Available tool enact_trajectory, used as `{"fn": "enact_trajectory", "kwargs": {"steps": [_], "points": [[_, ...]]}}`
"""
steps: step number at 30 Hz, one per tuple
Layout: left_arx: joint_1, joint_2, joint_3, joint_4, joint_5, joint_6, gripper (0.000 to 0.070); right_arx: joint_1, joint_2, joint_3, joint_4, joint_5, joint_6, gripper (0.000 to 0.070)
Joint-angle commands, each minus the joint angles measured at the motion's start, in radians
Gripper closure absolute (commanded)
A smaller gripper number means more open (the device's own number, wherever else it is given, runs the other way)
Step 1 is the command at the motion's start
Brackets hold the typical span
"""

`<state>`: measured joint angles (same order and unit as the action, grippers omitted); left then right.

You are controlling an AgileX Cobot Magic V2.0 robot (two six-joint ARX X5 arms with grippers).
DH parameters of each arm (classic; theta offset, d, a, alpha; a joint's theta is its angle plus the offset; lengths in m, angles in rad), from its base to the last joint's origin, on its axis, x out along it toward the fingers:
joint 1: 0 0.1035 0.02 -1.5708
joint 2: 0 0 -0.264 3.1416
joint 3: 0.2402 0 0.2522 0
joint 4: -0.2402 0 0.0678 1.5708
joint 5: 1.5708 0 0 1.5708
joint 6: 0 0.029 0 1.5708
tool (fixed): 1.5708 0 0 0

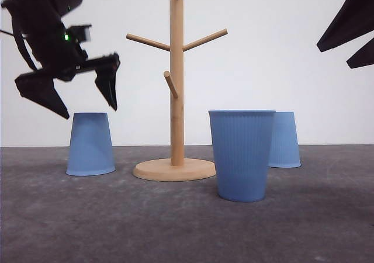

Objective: Place three cups

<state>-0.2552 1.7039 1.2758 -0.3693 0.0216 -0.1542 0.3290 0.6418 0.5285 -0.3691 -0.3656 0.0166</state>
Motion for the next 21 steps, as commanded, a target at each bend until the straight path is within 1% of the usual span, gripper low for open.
{"fn": "enact_trajectory", "kwargs": {"steps": [1, 10, 21], "points": [[0.001, 0.029, 0.027, 0.021, -0.004, 0.019, 0.0049, 0.005, 0.003, 0.016, 0.01, 0.001, 0.01, 0.025], [0.007, 0.08, 0.027, 0.097, -0.003, 0.018, 0.005, 0.005, 0.003, 0.016, 0.01, 0.001, 0.01, 0.025], [0.009, 0.104, 0.027, 0.107, -0.004, 0.018, 0.0063, 0.005, 0.003, 0.016, 0.01, 0.002, 0.011, 0.025]]}}
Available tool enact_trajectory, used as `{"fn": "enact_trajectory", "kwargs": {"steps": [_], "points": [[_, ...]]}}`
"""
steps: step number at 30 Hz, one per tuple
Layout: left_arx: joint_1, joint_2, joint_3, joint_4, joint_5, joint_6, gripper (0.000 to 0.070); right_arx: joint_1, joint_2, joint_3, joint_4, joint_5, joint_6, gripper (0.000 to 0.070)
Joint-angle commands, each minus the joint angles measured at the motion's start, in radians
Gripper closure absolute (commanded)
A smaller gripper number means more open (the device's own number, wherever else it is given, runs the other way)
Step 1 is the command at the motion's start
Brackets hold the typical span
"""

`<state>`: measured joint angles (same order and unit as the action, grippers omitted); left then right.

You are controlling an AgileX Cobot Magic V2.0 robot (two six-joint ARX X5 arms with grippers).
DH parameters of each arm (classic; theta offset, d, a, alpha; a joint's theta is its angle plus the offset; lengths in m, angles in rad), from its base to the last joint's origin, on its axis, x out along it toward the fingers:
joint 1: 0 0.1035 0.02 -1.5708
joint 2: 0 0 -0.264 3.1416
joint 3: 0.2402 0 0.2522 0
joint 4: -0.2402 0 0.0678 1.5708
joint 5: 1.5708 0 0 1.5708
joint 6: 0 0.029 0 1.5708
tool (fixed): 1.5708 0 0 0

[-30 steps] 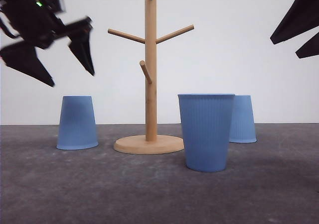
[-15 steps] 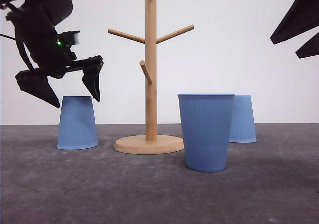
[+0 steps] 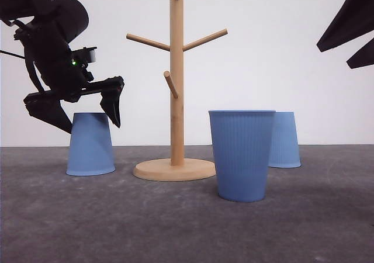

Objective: Place three cups

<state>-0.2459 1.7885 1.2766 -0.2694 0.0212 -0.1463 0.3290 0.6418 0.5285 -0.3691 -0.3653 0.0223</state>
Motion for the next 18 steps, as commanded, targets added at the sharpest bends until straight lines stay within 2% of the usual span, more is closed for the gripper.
{"fn": "enact_trajectory", "kwargs": {"steps": [1, 3, 6, 8, 18], "points": [[0.001, 0.019, 0.026, 0.007, -0.003, 0.01, 0.0068, 0.005, 0.003, 0.016, 0.01, 0.002, 0.005, 0.025], [0.002, 0.02, 0.026, 0.007, -0.003, 0.01, 0.0104, 0.005, 0.003, 0.016, 0.01, 0.002, 0.005, 0.025], [0.003, 0.02, 0.026, 0.005, -0.003, 0.011, 0.0252, 0.005, 0.003, 0.016, 0.01, 0.003, 0.005, 0.025], [0.003, 0.02, 0.026, 0.003, -0.003, 0.01, 0.0302, 0.005, 0.003, 0.016, 0.01, 0.003, 0.005, 0.025], [0.004, 0.019, 0.026, -0.003, -0.003, 0.01, 0.0358, 0.005, 0.003, 0.016, 0.01, 0.003, 0.021, 0.025]]}}
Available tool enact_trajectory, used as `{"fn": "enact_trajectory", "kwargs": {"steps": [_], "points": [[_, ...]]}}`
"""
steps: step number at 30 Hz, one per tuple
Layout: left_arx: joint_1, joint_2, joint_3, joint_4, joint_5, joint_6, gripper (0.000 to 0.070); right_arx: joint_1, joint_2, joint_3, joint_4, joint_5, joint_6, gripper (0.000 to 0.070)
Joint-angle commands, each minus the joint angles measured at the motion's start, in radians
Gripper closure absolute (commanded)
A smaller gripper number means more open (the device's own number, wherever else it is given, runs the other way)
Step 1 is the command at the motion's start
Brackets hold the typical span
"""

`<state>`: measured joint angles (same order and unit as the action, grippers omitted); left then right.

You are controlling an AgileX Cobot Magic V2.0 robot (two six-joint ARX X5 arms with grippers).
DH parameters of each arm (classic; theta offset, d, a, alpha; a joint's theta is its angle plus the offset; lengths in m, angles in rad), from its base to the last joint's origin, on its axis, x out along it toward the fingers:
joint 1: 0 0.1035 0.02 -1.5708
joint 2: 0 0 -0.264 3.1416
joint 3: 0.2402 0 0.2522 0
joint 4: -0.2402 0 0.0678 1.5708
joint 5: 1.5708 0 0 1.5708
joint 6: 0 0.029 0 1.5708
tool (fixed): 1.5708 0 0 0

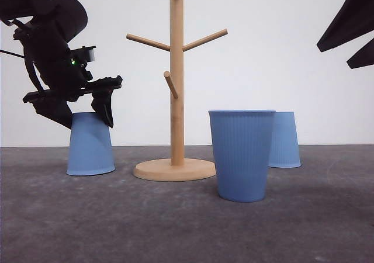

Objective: Place three cups

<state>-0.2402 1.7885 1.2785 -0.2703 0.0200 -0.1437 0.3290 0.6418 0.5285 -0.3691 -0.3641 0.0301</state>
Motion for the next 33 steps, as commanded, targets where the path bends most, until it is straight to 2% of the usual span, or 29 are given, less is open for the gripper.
{"fn": "enact_trajectory", "kwargs": {"steps": [1, 10, 18, 21, 25, 33], "points": [[-0.002, 0.018, 0.024, -0.004, -0.002, 0.008, 0.0358, 0.005, 0.003, 0.016, 0.01, 0.002, 0.015, 0.025], [-0.001, -0.004, 0.024, -0.037, -0.002, 0.0, 0.0359, 0.005, 0.003, 0.016, 0.01, 0.003, 0.018, 0.025], [0.018, -0.091, 0.024, -0.092, 0.021, -0.015, 0.0358, 0.005, 0.003, 0.016, 0.011, 0.003, 0.019, 0.025], [0.045, -0.134, 0.024, -0.13, 0.081, -0.055, 0.0358, 0.005, 0.003, 0.016, 0.011, 0.003, 0.019, 0.025], [0.101, -0.199, 0.024, -0.16, 0.191, -0.144, 0.0358, 0.005, 0.003, 0.016, 0.011, 0.002, 0.019, 0.025], [0.261, -0.294, 0.024, -0.143, 0.467, -0.308, 0.0358, 0.005, 0.003, 0.016, 0.038, 0.001, 0.029, 0.025]]}}
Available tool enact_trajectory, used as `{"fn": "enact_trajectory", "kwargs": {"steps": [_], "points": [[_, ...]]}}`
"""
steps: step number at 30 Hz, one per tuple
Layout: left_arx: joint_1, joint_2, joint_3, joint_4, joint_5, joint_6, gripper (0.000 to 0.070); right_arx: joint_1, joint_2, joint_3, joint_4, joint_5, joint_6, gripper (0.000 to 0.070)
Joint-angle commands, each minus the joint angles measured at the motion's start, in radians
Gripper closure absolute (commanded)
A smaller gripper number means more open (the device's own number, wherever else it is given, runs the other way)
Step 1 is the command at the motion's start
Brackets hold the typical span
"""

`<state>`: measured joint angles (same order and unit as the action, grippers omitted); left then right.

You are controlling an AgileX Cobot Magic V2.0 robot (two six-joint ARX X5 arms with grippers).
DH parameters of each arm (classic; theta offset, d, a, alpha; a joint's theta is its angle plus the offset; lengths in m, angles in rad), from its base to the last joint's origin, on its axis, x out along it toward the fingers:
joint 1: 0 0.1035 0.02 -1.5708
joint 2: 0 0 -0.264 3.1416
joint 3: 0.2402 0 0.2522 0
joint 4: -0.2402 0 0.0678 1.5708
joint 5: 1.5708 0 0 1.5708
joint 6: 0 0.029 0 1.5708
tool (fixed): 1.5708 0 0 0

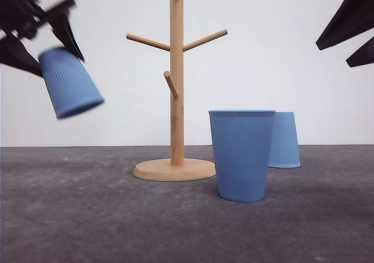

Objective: Place three cups

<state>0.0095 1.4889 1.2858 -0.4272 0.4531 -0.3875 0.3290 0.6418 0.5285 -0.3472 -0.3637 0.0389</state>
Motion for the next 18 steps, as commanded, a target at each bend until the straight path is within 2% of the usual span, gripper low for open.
{"fn": "enact_trajectory", "kwargs": {"steps": [1, 5, 9, 14, 18], "points": [[0.029, 0.001, 0.017, 0.026, 0.064, -0.088, 0.0358, 0.005, 0.003, 0.016, 0.02, 0.0, 0.027, 0.025], [0.08, -0.003, 0.017, 0.124, 0.2, -0.211, 0.0358, 0.005, 0.003, 0.016, 0.032, -0.002, 0.033, 0.025], [0.081, -0.001, 0.017, 0.225, 0.27, -0.304, 0.0357, 0.005, 0.003, 0.016, 0.033, -0.002, 0.032, 0.025], [0.055, 0.007, 0.017, 0.296, 0.285, -0.373, 0.0356, 0.005, 0.003, 0.016, 0.033, -0.002, 0.032, 0.025], [0.038, 0.018, 0.017, 0.325, 0.291, -0.395, 0.0353, 0.005, 0.003, 0.016, 0.033, -0.002, 0.033, 0.025]]}}
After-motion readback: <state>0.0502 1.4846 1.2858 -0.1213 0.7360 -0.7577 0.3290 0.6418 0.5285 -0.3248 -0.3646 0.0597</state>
